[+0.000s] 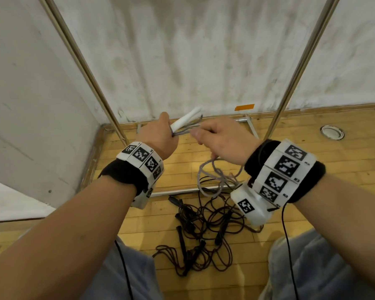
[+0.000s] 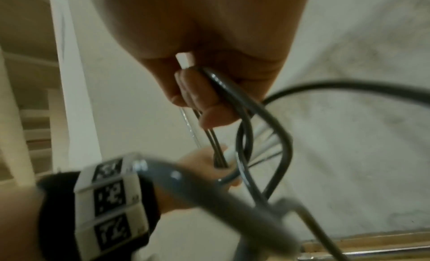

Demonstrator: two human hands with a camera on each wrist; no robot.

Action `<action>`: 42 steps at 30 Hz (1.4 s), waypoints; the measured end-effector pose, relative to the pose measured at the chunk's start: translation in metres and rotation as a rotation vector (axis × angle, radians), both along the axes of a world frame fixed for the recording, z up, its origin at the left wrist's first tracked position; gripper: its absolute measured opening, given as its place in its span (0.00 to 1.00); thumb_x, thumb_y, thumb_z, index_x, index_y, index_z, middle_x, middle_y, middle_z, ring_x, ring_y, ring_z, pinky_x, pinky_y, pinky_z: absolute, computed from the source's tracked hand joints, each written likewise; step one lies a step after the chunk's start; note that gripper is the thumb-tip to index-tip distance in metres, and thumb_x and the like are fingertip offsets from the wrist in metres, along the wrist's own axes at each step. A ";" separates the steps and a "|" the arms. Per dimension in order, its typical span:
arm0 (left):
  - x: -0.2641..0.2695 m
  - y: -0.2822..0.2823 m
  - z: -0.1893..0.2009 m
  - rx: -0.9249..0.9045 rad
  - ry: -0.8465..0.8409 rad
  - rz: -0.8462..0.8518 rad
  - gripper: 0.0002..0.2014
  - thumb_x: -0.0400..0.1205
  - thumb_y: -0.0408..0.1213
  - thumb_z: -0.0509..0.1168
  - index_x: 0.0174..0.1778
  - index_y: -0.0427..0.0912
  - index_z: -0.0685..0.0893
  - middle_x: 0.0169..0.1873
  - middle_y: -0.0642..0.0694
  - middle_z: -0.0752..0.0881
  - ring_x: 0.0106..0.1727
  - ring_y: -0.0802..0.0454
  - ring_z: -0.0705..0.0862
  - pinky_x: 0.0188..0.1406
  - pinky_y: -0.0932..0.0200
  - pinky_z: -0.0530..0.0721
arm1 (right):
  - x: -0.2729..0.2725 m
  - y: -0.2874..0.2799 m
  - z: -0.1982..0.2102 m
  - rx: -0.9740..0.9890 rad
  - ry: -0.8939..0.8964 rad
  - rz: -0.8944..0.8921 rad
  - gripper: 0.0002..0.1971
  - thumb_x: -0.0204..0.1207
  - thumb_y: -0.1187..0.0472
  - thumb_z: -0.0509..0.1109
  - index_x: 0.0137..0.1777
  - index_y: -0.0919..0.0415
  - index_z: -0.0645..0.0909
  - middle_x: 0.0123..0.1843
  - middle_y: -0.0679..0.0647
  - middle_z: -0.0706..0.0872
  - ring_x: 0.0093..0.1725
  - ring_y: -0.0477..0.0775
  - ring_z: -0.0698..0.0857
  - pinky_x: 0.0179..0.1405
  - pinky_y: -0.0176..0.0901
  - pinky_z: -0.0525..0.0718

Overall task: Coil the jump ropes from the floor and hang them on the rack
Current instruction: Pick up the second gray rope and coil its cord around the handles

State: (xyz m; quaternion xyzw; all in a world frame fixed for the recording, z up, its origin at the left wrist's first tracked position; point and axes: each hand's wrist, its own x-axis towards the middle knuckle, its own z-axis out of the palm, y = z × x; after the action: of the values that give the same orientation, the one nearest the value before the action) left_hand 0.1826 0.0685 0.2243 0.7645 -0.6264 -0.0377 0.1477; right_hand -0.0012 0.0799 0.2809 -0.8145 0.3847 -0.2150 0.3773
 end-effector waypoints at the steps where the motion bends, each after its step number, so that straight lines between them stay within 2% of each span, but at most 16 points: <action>1: 0.003 0.000 0.000 0.006 -0.033 0.001 0.11 0.81 0.43 0.62 0.47 0.47 0.65 0.29 0.52 0.72 0.26 0.55 0.71 0.23 0.58 0.66 | -0.004 -0.004 0.001 -0.005 -0.015 -0.028 0.18 0.81 0.53 0.62 0.36 0.66 0.80 0.18 0.43 0.66 0.22 0.48 0.70 0.24 0.41 0.75; 3: 0.004 0.001 -0.002 0.001 -0.116 -0.025 0.11 0.81 0.43 0.62 0.47 0.48 0.64 0.29 0.53 0.70 0.25 0.55 0.70 0.21 0.60 0.63 | -0.010 -0.014 0.000 -0.091 -0.004 -0.089 0.16 0.82 0.54 0.62 0.37 0.63 0.82 0.19 0.44 0.67 0.18 0.42 0.68 0.18 0.29 0.66; 6: -0.009 0.005 -0.005 -0.021 -0.188 -0.121 0.11 0.80 0.42 0.61 0.45 0.50 0.63 0.32 0.51 0.71 0.27 0.51 0.70 0.22 0.59 0.62 | -0.014 -0.029 -0.004 -0.254 0.046 -0.204 0.15 0.83 0.54 0.59 0.38 0.58 0.81 0.25 0.45 0.71 0.24 0.41 0.72 0.23 0.27 0.66; 10: -0.023 0.015 -0.005 -0.088 -0.221 -0.285 0.12 0.79 0.39 0.62 0.44 0.50 0.62 0.37 0.51 0.72 0.38 0.48 0.68 0.24 0.58 0.55 | -0.024 -0.047 -0.008 -0.371 0.158 -0.297 0.14 0.83 0.51 0.58 0.38 0.53 0.76 0.29 0.45 0.76 0.33 0.52 0.76 0.32 0.41 0.70; 13: -0.029 0.019 -0.002 -0.104 -0.185 -0.361 0.10 0.78 0.37 0.62 0.42 0.50 0.65 0.35 0.51 0.74 0.37 0.46 0.71 0.25 0.58 0.58 | -0.030 -0.055 -0.010 -0.389 0.195 -0.318 0.15 0.83 0.50 0.58 0.38 0.55 0.78 0.28 0.49 0.77 0.35 0.55 0.77 0.34 0.45 0.72; 15: -0.031 0.022 0.003 -0.086 -0.139 -0.401 0.08 0.79 0.38 0.62 0.42 0.50 0.67 0.33 0.52 0.74 0.35 0.46 0.73 0.25 0.58 0.61 | -0.031 -0.058 -0.009 -0.369 0.167 -0.300 0.16 0.83 0.50 0.60 0.40 0.59 0.81 0.28 0.50 0.77 0.31 0.50 0.76 0.32 0.42 0.72; 18: -0.030 0.028 0.014 -0.066 -0.071 -0.452 0.07 0.79 0.41 0.63 0.40 0.51 0.70 0.29 0.54 0.75 0.31 0.47 0.74 0.22 0.60 0.59 | -0.036 -0.064 -0.003 -0.190 0.060 -0.245 0.16 0.81 0.51 0.63 0.41 0.60 0.85 0.22 0.46 0.68 0.21 0.42 0.68 0.21 0.28 0.64; 21: -0.030 0.035 0.026 -0.047 0.067 -0.488 0.08 0.76 0.40 0.66 0.36 0.53 0.72 0.26 0.53 0.76 0.29 0.50 0.75 0.23 0.60 0.62 | -0.040 -0.064 -0.001 -0.042 -0.015 -0.206 0.14 0.80 0.51 0.65 0.43 0.59 0.87 0.20 0.44 0.69 0.21 0.42 0.66 0.24 0.31 0.65; 22: -0.031 0.037 0.029 -0.047 0.129 -0.489 0.10 0.75 0.39 0.67 0.35 0.53 0.72 0.25 0.54 0.76 0.28 0.53 0.75 0.23 0.60 0.63 | -0.038 -0.062 -0.001 -0.001 -0.033 -0.192 0.14 0.80 0.52 0.65 0.43 0.61 0.87 0.23 0.49 0.71 0.24 0.45 0.68 0.28 0.34 0.66; 24: -0.033 0.039 0.035 -0.073 0.231 -0.480 0.15 0.73 0.37 0.69 0.31 0.55 0.69 0.23 0.55 0.74 0.26 0.58 0.73 0.23 0.61 0.64 | -0.033 -0.060 -0.005 0.107 -0.084 -0.169 0.12 0.81 0.57 0.65 0.45 0.65 0.85 0.29 0.54 0.74 0.26 0.45 0.72 0.28 0.32 0.70; 27: -0.032 0.040 0.042 -0.118 0.387 -0.397 0.17 0.73 0.37 0.71 0.33 0.55 0.68 0.25 0.55 0.75 0.23 0.60 0.73 0.19 0.67 0.66 | -0.022 -0.050 -0.017 0.222 -0.045 -0.192 0.10 0.82 0.71 0.60 0.43 0.58 0.78 0.37 0.47 0.77 0.26 0.30 0.74 0.28 0.21 0.73; 29: -0.030 0.041 0.046 -0.160 0.497 -0.329 0.16 0.72 0.39 0.73 0.39 0.53 0.69 0.27 0.54 0.78 0.24 0.58 0.75 0.20 0.67 0.69 | -0.013 -0.041 -0.029 0.230 -0.081 -0.146 0.12 0.82 0.67 0.61 0.37 0.59 0.80 0.30 0.45 0.78 0.23 0.34 0.69 0.28 0.29 0.70; 31: -0.029 0.043 0.051 -0.208 0.598 -0.272 0.17 0.68 0.44 0.71 0.44 0.47 0.70 0.29 0.47 0.81 0.27 0.51 0.77 0.23 0.56 0.75 | -0.003 -0.032 -0.037 0.340 -0.223 -0.090 0.16 0.83 0.59 0.61 0.33 0.54 0.82 0.23 0.46 0.74 0.22 0.44 0.67 0.26 0.37 0.65; 33: -0.028 0.041 0.054 -0.256 0.711 -0.225 0.16 0.66 0.44 0.68 0.43 0.42 0.70 0.30 0.39 0.83 0.29 0.43 0.78 0.29 0.47 0.76 | 0.008 -0.026 -0.043 0.359 -0.262 -0.056 0.17 0.84 0.52 0.58 0.38 0.56 0.82 0.23 0.46 0.71 0.23 0.46 0.65 0.24 0.37 0.63; 38: -0.019 0.029 0.056 -0.286 0.969 -0.023 0.12 0.69 0.39 0.66 0.43 0.44 0.70 0.26 0.43 0.81 0.24 0.49 0.78 0.20 0.58 0.71 | 0.026 -0.010 -0.044 0.221 -0.284 -0.113 0.17 0.86 0.57 0.52 0.36 0.53 0.75 0.22 0.43 0.69 0.21 0.42 0.65 0.26 0.38 0.62; 42: -0.020 0.027 0.055 -0.284 0.923 -0.023 0.09 0.75 0.34 0.65 0.45 0.48 0.73 0.29 0.47 0.83 0.24 0.54 0.80 0.22 0.62 0.73 | 0.029 0.002 -0.044 0.018 -0.152 -0.118 0.15 0.83 0.57 0.61 0.32 0.51 0.70 0.26 0.45 0.67 0.25 0.44 0.66 0.26 0.37 0.62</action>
State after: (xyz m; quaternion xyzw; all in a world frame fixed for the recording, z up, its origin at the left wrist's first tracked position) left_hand 0.1626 0.0952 0.2791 0.6332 -0.5025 -0.2888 0.5130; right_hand 0.0280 0.0814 0.2367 -0.7683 0.4044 -0.2943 0.3995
